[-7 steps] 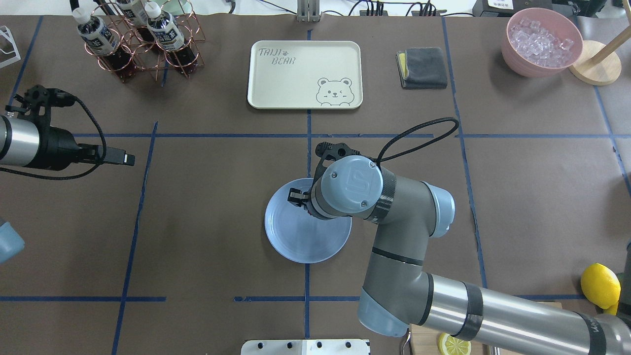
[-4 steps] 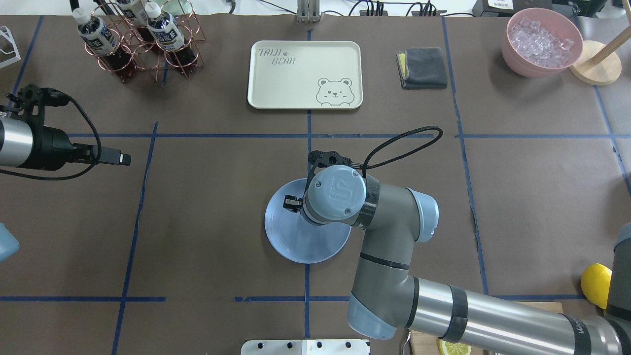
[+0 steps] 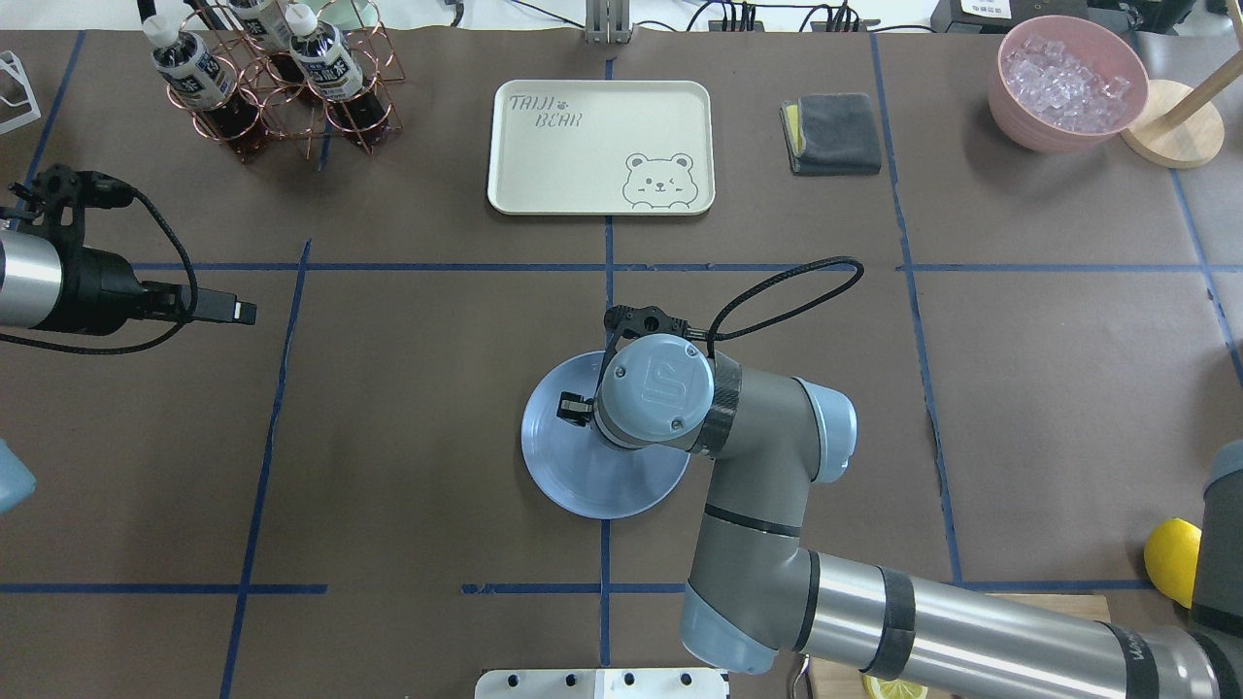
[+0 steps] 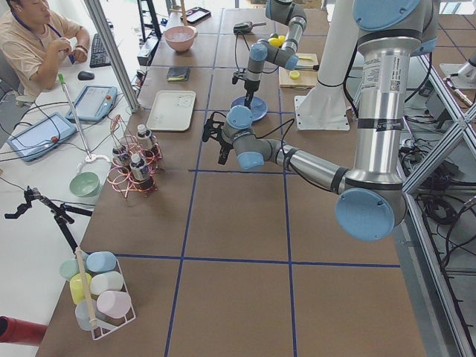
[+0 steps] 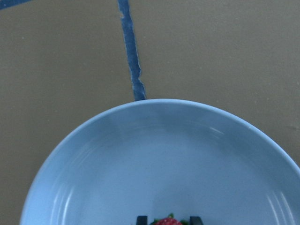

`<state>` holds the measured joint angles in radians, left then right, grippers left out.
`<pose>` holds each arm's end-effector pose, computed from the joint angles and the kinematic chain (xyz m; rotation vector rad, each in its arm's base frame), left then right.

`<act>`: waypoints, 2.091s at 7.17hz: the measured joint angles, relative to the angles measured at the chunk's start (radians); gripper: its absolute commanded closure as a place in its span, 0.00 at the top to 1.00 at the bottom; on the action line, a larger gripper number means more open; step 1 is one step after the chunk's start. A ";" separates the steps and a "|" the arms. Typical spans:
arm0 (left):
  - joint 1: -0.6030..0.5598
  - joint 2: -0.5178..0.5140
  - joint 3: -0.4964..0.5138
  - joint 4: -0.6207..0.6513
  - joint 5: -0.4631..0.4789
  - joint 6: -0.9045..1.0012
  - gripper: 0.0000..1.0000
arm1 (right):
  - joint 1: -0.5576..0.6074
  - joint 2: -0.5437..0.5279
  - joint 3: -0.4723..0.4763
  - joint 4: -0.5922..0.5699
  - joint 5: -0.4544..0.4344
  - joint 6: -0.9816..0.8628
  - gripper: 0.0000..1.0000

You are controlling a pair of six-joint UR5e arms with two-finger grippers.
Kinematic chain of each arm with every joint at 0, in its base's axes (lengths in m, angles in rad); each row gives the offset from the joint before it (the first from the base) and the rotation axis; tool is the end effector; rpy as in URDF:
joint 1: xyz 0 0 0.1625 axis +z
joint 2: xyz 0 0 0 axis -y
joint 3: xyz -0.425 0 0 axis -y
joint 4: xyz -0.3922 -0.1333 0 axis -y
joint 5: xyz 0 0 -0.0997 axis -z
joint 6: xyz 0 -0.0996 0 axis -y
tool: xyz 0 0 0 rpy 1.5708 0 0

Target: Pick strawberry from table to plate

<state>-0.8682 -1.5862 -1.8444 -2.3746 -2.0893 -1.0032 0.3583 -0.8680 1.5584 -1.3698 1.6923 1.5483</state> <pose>0.2624 -0.4398 0.4269 0.3501 1.1057 0.0170 -0.6286 -0.3648 0.2216 0.0574 -0.8982 0.2588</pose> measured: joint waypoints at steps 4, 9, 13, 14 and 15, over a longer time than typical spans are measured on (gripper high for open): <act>0.000 -0.001 0.001 0.000 0.000 0.000 1.00 | -0.005 0.017 -0.010 -0.007 -0.013 0.001 1.00; -0.002 0.003 0.008 -0.001 0.000 0.015 1.00 | 0.027 -0.015 0.141 -0.146 0.023 -0.018 1.00; -0.087 0.123 0.012 -0.001 -0.022 0.318 1.00 | 0.187 -0.353 0.516 -0.198 0.203 -0.217 1.00; -0.155 0.157 0.019 0.001 -0.074 0.426 1.00 | 0.270 -0.467 0.577 -0.193 0.271 -0.319 1.00; -0.241 0.180 0.039 0.006 -0.141 0.537 1.00 | 0.364 -0.580 0.614 -0.187 0.329 -0.462 1.00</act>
<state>-1.1094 -1.4067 -1.8052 -2.3685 -2.2306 -0.4663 0.7225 -1.4479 2.1727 -1.5568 2.0214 1.0859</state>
